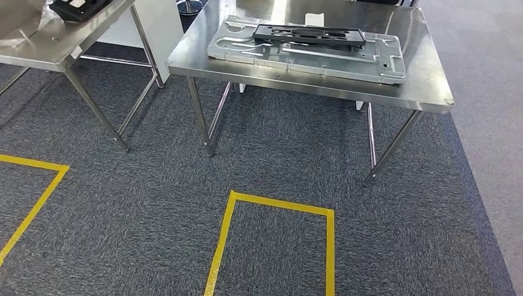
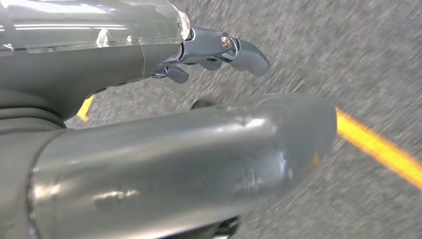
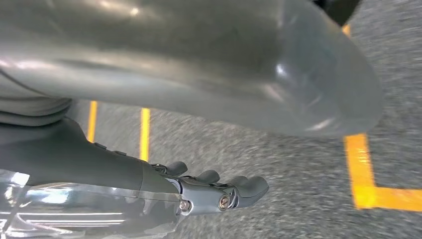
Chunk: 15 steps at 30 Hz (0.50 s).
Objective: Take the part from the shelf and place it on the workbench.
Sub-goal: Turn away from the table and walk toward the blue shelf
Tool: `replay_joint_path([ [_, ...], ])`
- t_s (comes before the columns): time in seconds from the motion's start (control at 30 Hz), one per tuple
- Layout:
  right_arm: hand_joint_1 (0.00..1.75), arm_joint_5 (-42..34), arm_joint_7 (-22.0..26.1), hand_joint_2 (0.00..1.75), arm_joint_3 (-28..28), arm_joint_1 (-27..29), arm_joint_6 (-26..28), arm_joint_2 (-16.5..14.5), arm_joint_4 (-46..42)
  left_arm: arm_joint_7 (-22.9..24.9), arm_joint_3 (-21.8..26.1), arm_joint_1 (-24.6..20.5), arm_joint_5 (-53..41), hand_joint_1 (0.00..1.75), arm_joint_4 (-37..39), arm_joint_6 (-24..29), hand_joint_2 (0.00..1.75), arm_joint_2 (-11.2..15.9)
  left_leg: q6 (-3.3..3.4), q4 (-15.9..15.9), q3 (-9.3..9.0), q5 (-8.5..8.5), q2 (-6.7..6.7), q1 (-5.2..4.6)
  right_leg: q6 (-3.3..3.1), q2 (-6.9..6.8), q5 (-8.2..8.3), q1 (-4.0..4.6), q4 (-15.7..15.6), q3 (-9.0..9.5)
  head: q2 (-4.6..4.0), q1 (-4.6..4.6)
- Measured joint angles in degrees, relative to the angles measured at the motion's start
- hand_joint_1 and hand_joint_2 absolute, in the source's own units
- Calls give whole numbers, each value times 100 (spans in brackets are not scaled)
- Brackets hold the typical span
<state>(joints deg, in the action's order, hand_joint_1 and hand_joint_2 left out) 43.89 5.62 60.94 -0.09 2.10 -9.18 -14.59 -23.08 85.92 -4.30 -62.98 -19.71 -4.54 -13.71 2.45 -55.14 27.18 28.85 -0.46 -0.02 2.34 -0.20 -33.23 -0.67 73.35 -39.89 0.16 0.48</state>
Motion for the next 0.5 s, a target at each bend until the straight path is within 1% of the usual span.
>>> replay_joint_path([
  [0.03,0,88,-39,0,-30,2,-8,0,8,33,-7,10,-25,0,-83,-45,0,-61,-12,-31,34,-12,-53,2,-8,19,133,-6,-282,216,1,1],
  [0.07,0,165,-74,0,-62,3,-22,0,13,62,-15,16,-45,0,-146,-86,0,-110,-24,-66,60,-20,-102,6,-26,89,284,-12,-712,500,0,2],
  [0.1,0,229,-103,0,-93,5,-37,0,19,84,-23,14,-61,0,-203,-115,0,-145,-43,-107,96,-21,-144,0,-50,200,389,-17,-1128,754,0,1],
  [0.13,0,271,-122,0,-118,4,-50,-1,26,100,-33,8,-73,0,-247,-133,0,-169,-66,-142,132,-24,-183,-3,-79,282,450,-16,-1437,927,0,-1],
  [0.17,0,294,-133,0,-139,1,-56,-1,33,110,-42,4,-79,0,-284,-141,0,-185,-96,-166,169,-28,-217,-2,-107,343,455,-9,-1590,1002,-1,-3],
  [0.2,0,307,-140,0,-155,-2,-57,-2,39,116,-50,1,-82,0,-317,-144,0,-195,-132,-177,201,-37,-253,0,-135,341,443,4,-1618,1004,-1,-5],
  [0.23,0,313,-141,0,-171,-6,-57,-3,45,120,-56,2,-84,0,-349,-145,0,-204,-167,-176,216,-49,-298,7,-170,284,459,2,-1629,1000,-1,-5],
  [0.27,0,320,-143,0,-188,-8,-60,-8,49,123,-61,6,-86,0,-379,-145,0,-211,-198,-201,232,-37,-305,13,-210,225,477,-4,-1651,1003,-1,-3],
  [0.3,0,328,-148,0,-204,-8,-62,-14,52,127,-67,8,-97,0,-400,-145,0,-216,-225,-289,274,29,-269,14,-255,163,497,-15,-1675,1004,-1,-12],
  [0.33,0,338,-161,0,-216,-5,-70,-20,55,131,-77,9,-112,0,-415,-143,0,-216,-249,-482,364,162,-205,16,-296,95,515,-29,-1699,999,-1,-27],
  [0.37,0,355,-183,0,-224,-1,-88,-26,60,135,-94,8,-136,0,-421,-139,0,-215,-270,-795,508,355,-121,27,-322,26,525,-27,-1707,988,-1,-40],
  [0.4,0,373,-216,0,-228,3,-112,-27,65,138,-116,7,-162,0,-421,-134,0,-212,-294,-1184,691,564,-63,37,-336,-36,528,-22,-1705,971,-1,-56],
  [0.43,0,393,-257,0,-229,6,-137,-28,73,139,-138,9,-180,0,-421,-127,0,-208,-317,-1553,858,724,-35,50,-340,-104,528,-16,-1698,955,-1,-61],
  [0.47,0,409,-303,0,-229,5,-160,-29,82,140,-155,14,-194,0,-421,-120,0,-202,-334,-1787,957,786,-18,60,-339,-169,528,-12,-1688,942,0,-60],
  [0.5,0,420,-345,0,-229,3,-181,-30,90,140,-167,21,-200,0,-420,-114,0,-194,-344,-1807,952,733,-1,68,-336,-229,526,-10,-1676,934,-1,-61],
])
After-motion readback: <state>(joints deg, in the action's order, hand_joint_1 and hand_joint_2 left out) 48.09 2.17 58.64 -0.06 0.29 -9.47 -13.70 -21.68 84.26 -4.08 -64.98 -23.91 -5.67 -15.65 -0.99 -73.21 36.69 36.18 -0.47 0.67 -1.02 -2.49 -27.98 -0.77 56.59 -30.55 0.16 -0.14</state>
